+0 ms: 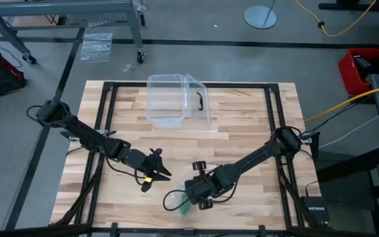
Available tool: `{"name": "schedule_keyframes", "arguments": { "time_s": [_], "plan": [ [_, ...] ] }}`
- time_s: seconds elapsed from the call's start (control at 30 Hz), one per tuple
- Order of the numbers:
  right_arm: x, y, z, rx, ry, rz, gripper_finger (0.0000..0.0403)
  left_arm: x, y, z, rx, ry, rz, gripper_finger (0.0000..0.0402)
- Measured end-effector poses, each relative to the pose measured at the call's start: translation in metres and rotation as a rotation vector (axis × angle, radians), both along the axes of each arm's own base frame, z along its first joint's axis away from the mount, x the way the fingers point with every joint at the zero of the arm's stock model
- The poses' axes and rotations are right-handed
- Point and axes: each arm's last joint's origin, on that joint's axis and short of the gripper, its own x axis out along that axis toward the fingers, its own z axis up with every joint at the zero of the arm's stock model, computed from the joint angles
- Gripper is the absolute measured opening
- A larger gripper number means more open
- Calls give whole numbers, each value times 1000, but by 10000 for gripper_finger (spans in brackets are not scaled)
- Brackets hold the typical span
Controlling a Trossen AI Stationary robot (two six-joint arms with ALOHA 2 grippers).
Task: Roll bandage
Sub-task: Close the transparent zip bag
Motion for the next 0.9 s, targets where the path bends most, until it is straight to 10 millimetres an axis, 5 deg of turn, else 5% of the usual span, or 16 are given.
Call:
{"name": "schedule_keyframes", "arguments": {
  "time_s": [0.63,0.9],
  "plan": [
    [-6,-3,-1,-35,66,0,1,4,-5,16,-153,-132,10,86],
    [-4,-6,23,-71,59,-17,1,4,-4,16,-137,-137,57,86]
  ]
}}
